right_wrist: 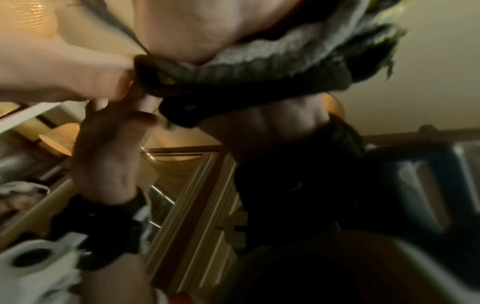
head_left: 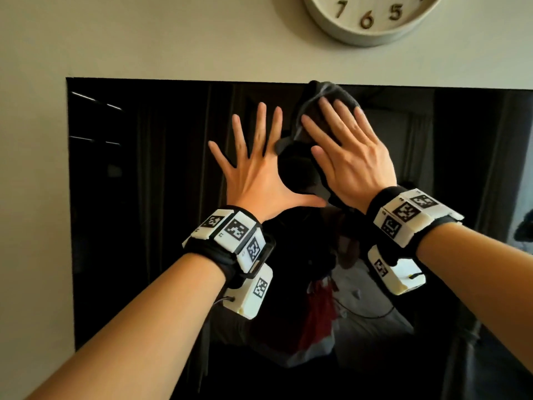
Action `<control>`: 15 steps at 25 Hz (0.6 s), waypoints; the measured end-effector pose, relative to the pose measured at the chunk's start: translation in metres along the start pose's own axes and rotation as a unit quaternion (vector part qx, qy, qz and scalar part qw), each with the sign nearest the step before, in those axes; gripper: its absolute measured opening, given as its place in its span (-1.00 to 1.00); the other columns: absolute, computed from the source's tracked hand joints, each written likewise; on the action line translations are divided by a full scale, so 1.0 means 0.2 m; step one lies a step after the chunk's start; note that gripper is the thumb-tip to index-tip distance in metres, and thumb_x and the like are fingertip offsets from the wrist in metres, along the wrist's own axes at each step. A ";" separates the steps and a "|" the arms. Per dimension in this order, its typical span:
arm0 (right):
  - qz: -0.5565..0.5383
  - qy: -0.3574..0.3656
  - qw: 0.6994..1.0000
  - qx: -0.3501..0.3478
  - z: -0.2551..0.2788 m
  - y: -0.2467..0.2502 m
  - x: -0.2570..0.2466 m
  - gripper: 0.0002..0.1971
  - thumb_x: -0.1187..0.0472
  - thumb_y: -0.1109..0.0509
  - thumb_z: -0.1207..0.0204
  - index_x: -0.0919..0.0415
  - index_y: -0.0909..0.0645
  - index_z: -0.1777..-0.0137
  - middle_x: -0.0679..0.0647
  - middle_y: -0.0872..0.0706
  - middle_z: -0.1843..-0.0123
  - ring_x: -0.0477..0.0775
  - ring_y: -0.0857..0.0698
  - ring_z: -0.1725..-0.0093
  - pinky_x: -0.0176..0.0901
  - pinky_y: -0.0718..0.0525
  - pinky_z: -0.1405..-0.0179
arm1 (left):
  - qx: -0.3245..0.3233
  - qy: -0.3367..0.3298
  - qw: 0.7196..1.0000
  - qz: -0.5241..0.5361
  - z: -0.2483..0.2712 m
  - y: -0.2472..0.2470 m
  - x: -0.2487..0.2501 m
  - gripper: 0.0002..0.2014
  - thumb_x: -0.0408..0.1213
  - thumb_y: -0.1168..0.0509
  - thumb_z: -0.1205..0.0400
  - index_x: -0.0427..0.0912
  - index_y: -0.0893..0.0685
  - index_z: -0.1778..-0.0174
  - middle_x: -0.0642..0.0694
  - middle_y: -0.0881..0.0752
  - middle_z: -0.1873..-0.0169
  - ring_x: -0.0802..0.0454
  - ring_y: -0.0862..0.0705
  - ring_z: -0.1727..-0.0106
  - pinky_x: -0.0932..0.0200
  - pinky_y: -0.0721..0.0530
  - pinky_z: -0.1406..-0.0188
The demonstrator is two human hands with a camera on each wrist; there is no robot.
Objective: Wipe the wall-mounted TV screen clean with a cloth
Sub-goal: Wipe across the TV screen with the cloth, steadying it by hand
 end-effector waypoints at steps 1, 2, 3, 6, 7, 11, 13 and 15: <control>0.004 0.015 1.000 -0.009 0.01 0.01 0.05 -0.55 0.00 -0.02 -0.79 0.07 -0.36 -0.62 0.23 -0.32 -0.65 0.24 -0.30 -0.63 0.15 -0.19 -0.66 | 0.000 0.007 1.000 -0.001 0.00 -0.02 0.00 0.55 0.67 -0.35 0.01 0.09 0.36 -0.74 0.03 0.41 -0.73 -0.28 0.46 -0.70 -0.72 0.29 -0.49; 0.009 -0.010 1.000 -0.003 0.01 0.03 0.13 -0.55 -0.01 -0.02 -0.79 0.07 -0.35 -0.63 0.23 -0.32 -0.65 0.23 -0.30 -0.63 0.13 -0.18 -0.67 | 0.000 0.008 1.000 -0.007 0.00 -0.03 -0.01 0.56 0.67 -0.36 0.01 0.08 0.38 -0.74 0.03 0.42 -0.73 -0.28 0.46 -0.70 -0.72 0.28 -0.49; 0.016 -0.056 0.998 0.010 0.01 0.06 0.19 -0.54 -0.02 -0.01 -0.79 0.07 -0.34 -0.63 0.23 -0.31 -0.65 0.23 -0.30 -0.64 0.13 -0.17 -0.67 | 0.000 0.006 1.000 -0.012 0.00 -0.03 -0.01 0.56 0.68 -0.35 0.00 0.08 0.39 -0.73 0.02 0.43 -0.72 -0.28 0.46 -0.70 -0.72 0.28 -0.49; 0.024 -0.029 0.999 0.000 0.06 0.05 0.16 -0.52 -0.04 0.00 -0.79 0.10 -0.31 -0.65 0.25 -0.29 -0.66 0.26 -0.28 -0.64 0.17 -0.16 -0.67 | 0.004 0.004 1.000 -0.016 0.00 -0.02 -0.02 0.56 0.70 -0.32 0.01 0.09 0.40 -0.72 0.03 0.43 -0.72 -0.27 0.45 -0.71 -0.71 0.28 -0.50; 0.024 0.020 0.999 -0.020 0.08 0.05 0.16 -0.52 -0.03 0.00 -0.79 0.09 -0.30 -0.65 0.24 -0.28 -0.67 0.25 -0.27 -0.65 0.17 -0.16 -0.67 | 0.005 0.005 1.000 -0.017 0.00 -0.02 -0.02 0.55 0.71 -0.32 0.01 0.10 0.40 -0.73 0.03 0.42 -0.73 -0.27 0.45 -0.71 -0.71 0.28 -0.50; 0.027 -0.056 0.998 -0.008 0.11 0.12 0.35 -0.52 -0.04 0.02 -0.80 0.07 -0.28 -0.66 0.25 -0.26 -0.67 0.25 -0.24 -0.65 0.14 -0.11 -0.68 | 0.000 0.004 1.000 -0.024 0.00 -0.03 -0.02 0.54 0.72 -0.31 0.00 0.11 0.40 -0.73 0.04 0.41 -0.73 -0.27 0.44 -0.71 -0.70 0.28 -0.51; 0.028 -0.010 0.999 -0.025 0.16 0.10 0.30 -0.51 -0.05 0.02 -0.80 0.07 -0.27 -0.66 0.24 -0.24 -0.68 0.25 -0.23 -0.66 0.16 -0.12 -0.68 | 0.001 0.008 1.000 -0.025 0.00 -0.03 -0.02 0.54 0.72 -0.30 0.01 0.12 0.40 -0.72 0.05 0.41 -0.73 -0.27 0.42 -0.72 -0.71 0.27 -0.51; 0.031 0.036 0.998 -0.041 0.19 0.11 0.31 -0.52 -0.04 0.02 -0.80 0.06 -0.27 -0.67 0.23 -0.24 -0.68 0.22 -0.23 -0.67 0.14 -0.12 -0.68 | 0.005 0.008 1.000 -0.028 0.00 -0.03 -0.02 0.54 0.73 -0.29 0.01 0.14 0.40 -0.72 0.05 0.39 -0.73 -0.27 0.41 -0.72 -0.71 0.26 -0.51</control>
Point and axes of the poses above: each hand's wrist, its own z-axis away from the middle knuckle, its own y-axis out of the back of the hand, x = y × z, the point moved 6 cm from there along -z, towards the middle knuckle
